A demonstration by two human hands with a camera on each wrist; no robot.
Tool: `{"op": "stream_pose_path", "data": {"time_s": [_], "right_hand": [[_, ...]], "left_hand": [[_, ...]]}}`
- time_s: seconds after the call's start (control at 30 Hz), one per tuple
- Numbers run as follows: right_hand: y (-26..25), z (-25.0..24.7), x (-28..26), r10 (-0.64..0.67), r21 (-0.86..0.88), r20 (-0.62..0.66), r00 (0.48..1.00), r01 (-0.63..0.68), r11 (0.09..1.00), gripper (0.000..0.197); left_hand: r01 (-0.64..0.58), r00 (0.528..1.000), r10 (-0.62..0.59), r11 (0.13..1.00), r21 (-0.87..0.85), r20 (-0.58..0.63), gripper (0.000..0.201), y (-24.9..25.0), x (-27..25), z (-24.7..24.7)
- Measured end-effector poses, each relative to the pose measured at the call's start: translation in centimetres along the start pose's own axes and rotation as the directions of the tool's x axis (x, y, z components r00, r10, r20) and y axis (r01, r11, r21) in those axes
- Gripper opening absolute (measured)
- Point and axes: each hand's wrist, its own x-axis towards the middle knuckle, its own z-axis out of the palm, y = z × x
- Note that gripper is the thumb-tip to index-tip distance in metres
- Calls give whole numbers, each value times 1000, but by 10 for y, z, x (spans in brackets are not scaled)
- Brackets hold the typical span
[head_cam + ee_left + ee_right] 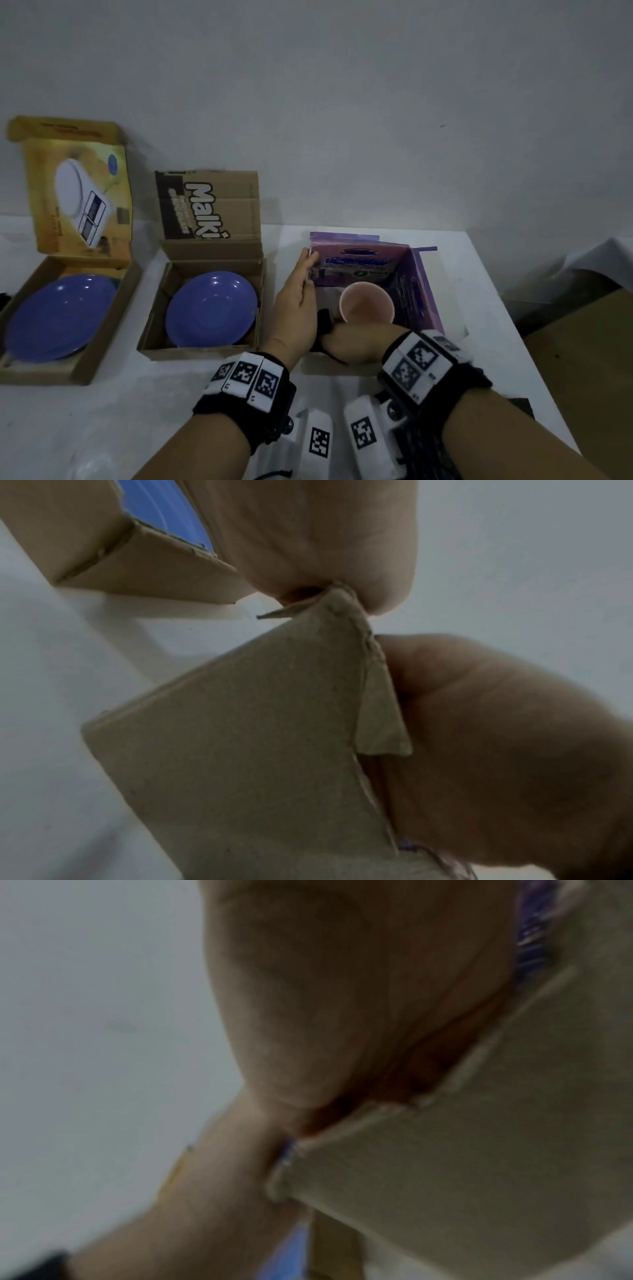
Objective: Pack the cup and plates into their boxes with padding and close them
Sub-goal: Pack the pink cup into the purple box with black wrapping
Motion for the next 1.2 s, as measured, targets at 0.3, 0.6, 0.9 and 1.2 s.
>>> {"op": "stream_pose_path", "data": {"time_s": [0.3,0.6,0.9,1.2], "right_hand": [[36,-24,-33,3,-17,-530,848,-14,1000,19],[96,6,-59,216,166,-781,586,-139,976,32],[118,63,-101,162,1,-608,777,-204,979,33],[129,88,-91,84,-280,-422,903,-218,935,41]], "left_hand": [[-33,998,25,987,159,53,47,1,4,-1],[-118,988,28,778,617,154,63,0,8,0],[-78,996,32,741,667,81,65,-1,6,9],[-102,995,67,758,645,80,64,-1,4,10]]}}
